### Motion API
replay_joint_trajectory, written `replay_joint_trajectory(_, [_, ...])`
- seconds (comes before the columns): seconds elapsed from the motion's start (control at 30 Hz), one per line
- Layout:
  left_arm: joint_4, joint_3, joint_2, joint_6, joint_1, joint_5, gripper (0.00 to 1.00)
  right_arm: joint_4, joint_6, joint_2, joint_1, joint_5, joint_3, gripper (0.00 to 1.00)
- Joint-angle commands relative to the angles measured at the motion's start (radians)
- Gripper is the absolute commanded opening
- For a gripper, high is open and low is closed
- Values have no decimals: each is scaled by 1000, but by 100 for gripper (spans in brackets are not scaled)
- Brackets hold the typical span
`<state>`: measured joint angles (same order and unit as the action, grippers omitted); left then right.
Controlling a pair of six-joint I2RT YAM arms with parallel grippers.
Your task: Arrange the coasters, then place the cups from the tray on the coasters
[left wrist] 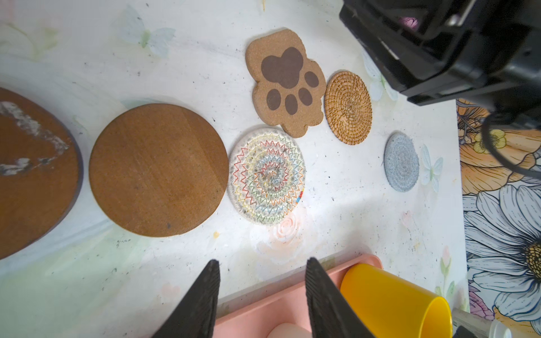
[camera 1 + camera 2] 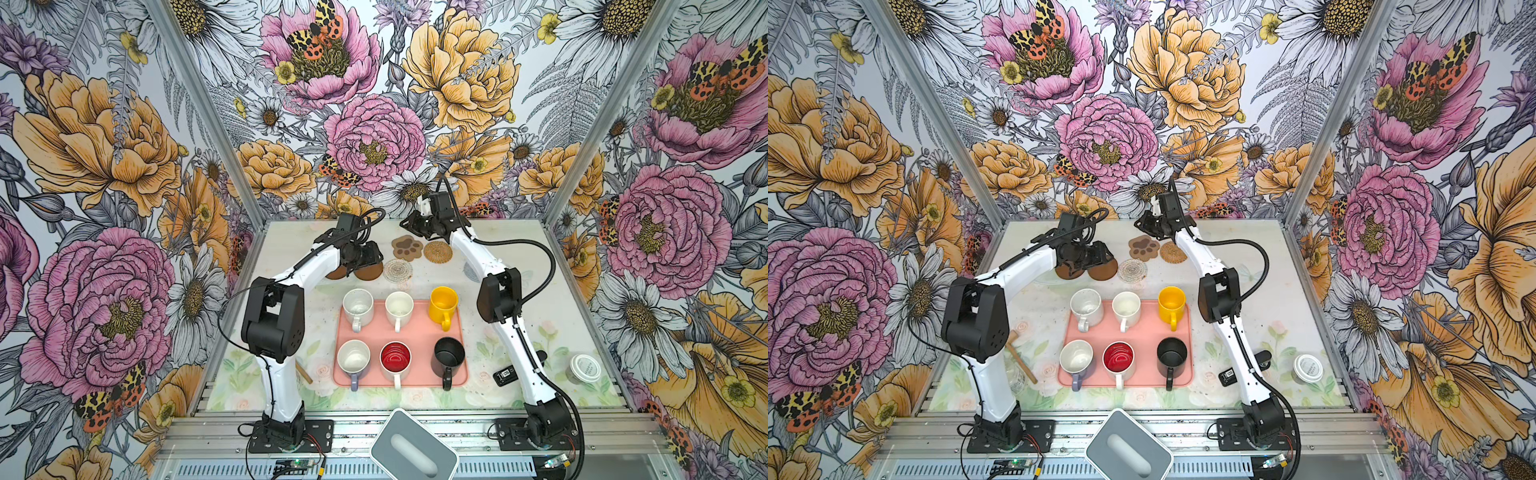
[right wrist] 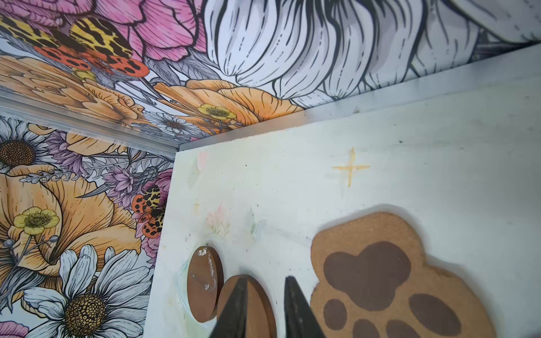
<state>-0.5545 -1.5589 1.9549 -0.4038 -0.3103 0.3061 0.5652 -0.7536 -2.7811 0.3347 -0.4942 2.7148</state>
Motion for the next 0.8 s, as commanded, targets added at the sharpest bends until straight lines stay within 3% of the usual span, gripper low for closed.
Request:
replay_joint_trajectory(0.0, [118, -79, 76, -38, -5, 86, 49, -1, -37, -52, -12, -1, 35, 25])
replay_joint_trajectory(0.2, [220, -236, 245, -121, -5, 183, 45, -8, -30, -49, -32, 6, 29, 22])
replay_joint_trajectory(0.53, [313, -381, 433, -224, -7, 194, 44, -9, -29, -49, -70, 7, -3, 21])
replay_joint_trajectory(0.77, [298, -443, 498, -212, -17, 180, 44, -8, -6, -55, -91, 2, -10, 21])
